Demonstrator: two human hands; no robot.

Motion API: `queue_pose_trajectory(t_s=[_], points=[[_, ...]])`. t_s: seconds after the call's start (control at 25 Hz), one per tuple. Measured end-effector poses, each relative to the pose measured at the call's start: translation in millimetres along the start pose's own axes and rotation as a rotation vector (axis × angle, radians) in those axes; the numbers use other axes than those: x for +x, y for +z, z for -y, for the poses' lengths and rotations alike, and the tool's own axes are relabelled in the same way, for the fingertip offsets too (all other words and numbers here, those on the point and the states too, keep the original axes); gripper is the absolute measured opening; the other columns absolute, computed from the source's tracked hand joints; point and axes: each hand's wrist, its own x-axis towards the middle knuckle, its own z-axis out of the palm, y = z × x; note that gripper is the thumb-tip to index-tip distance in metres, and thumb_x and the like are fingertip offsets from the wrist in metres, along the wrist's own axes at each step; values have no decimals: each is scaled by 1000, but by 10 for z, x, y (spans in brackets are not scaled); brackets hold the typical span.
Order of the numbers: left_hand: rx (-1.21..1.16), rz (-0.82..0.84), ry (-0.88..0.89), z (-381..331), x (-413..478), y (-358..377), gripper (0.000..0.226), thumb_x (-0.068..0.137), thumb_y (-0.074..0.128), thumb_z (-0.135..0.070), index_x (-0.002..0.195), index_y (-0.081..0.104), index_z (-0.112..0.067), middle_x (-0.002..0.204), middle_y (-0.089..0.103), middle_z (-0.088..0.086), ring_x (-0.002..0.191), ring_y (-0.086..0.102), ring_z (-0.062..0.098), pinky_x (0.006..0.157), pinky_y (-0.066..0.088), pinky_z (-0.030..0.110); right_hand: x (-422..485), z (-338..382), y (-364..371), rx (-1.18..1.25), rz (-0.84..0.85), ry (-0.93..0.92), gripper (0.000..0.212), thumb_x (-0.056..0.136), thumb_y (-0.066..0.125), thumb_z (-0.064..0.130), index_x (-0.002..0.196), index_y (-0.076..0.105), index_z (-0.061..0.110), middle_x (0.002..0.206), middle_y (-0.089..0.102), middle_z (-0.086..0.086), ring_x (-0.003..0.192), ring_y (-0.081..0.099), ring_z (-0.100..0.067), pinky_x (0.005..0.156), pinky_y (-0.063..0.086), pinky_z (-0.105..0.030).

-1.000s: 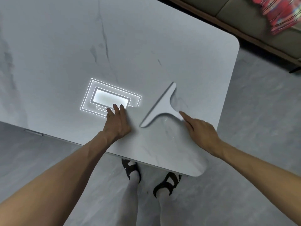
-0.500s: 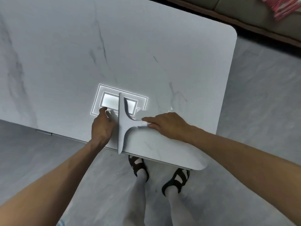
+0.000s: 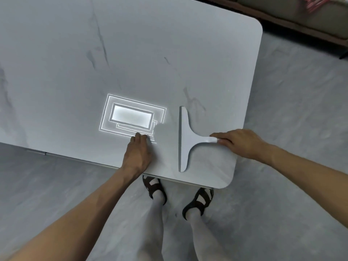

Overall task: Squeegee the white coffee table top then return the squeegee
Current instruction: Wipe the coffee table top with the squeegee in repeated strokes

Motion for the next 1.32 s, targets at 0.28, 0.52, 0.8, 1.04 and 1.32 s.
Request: queue_pose_trajectory(t_s=[0.28,0.52,0.8,1.04,1.32], points=[[-232,-27,-213,-256,-20,172,41,85,49,-13,125,46,-14,114,64,10,98,61,33,71,39,30,-333,-156,-79,-109,26,-181,45,96,17,58,136,38,55,88,61,16,74,55,-4,59,33,-21],[-243,3,-232,-379,-165,310,34,85,50,-9,119,46,-12,112,59,11,92,56,30,73,39,32,19,149,156,-347,242,-454,34,103,24,40,132,40,47,91,57,3,82,59,-22,69,49,-37],[15,109,-134,-773,-73,442,41,79,54,-2,119,45,1,120,46,25,105,47,35,86,47,43,24,-635,-499,-448,208,-334,29,101,32,42,123,46,53,85,51,8,76,52,-18,58,28,-28],[-91,80,-243,-772,-24,400,36,84,58,-9,119,49,-6,120,53,20,105,55,38,84,46,41,-10,-1002,-920,-678,106,-462,27,100,37,32,119,48,48,81,57,9,79,54,-13,78,28,-28],[-145,-125,-390,-556,-47,302,24,88,47,-11,112,49,-11,89,67,16,69,50,30,65,41,33,79,-82,-456,-549,148,-626,30,100,35,34,120,55,43,82,61,8,79,56,-16,89,31,-32]])
